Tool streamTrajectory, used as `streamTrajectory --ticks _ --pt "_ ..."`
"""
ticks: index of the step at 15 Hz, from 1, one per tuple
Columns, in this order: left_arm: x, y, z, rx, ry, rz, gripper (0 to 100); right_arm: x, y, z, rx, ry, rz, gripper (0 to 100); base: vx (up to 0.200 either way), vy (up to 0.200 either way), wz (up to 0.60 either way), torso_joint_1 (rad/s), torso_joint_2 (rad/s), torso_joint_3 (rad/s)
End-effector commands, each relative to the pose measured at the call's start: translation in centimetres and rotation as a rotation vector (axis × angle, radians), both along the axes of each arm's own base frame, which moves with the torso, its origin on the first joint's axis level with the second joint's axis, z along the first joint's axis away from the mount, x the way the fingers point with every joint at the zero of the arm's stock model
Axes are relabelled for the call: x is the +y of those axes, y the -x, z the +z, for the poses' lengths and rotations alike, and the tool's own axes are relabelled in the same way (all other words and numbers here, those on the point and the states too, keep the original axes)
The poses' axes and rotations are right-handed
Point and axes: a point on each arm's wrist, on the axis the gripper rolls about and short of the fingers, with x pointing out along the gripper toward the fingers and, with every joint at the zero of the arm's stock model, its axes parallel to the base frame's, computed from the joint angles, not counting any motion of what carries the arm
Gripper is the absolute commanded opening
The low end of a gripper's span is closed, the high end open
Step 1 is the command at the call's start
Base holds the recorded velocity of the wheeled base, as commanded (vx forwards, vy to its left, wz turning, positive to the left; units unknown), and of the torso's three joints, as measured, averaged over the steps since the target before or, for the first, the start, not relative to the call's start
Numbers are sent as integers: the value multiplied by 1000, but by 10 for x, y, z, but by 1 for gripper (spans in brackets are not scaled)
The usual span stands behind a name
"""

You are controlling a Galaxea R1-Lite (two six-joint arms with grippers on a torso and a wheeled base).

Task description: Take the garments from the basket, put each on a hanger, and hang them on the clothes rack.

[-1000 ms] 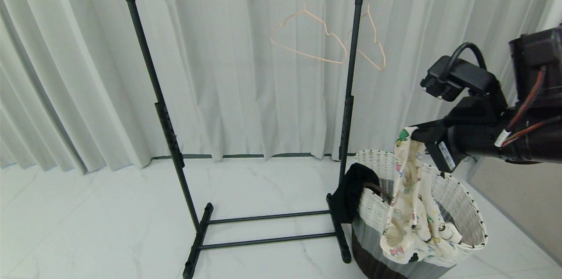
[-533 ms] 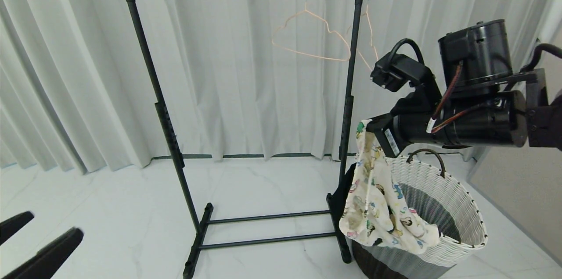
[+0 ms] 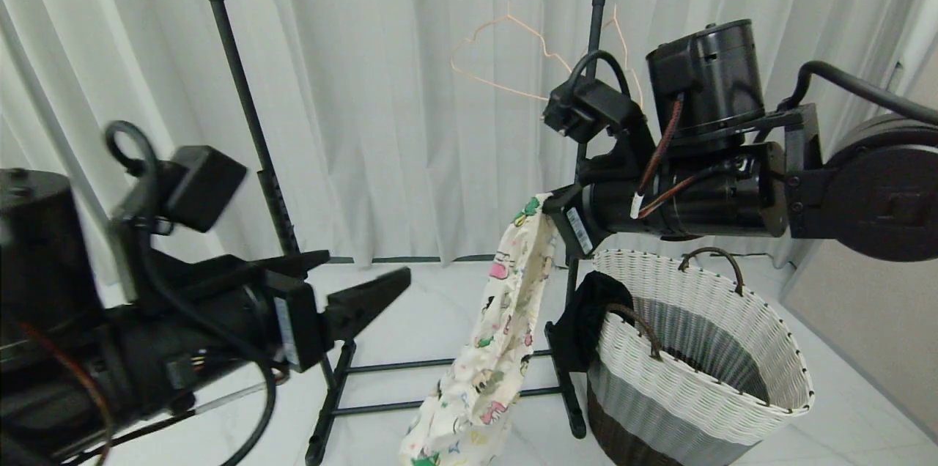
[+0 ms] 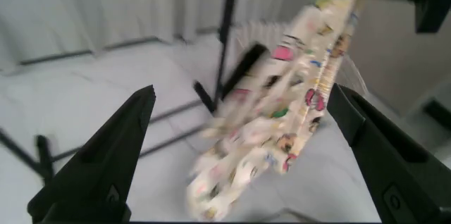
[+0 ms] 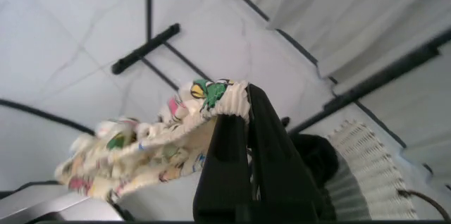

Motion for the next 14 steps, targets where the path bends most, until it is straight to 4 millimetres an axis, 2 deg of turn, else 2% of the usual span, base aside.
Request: streamTrajectory --ticks 1,4,6,9,11,14 --pt "-35 -23 -35 118 -103 -37 100 21 7 -10 19 16 49 0 0 0 0 0 0 0" --pt "-56 -9 -35 101 -102 -129 100 40 19 -10 30 -2 98 0 0 0 0 0 0 0" --pt "-63 -5 -36 103 -107 -161 100 45 21 -8 25 -11 108 0 0 0 0 0 0 0" --pt "-79 -21 -41 112 -84 -91 100 44 21 -6 21 -16 108 0 0 0 0 0 0 0" --pt "-96 -39 -41 124 -34 29 100 43 22 -4 17 -20 107 0 0 0 0 0 0 0" --pt "-100 -46 -48 126 -50 97 100 43 21 -1 8 -27 98 0 0 0 0 0 0 0"
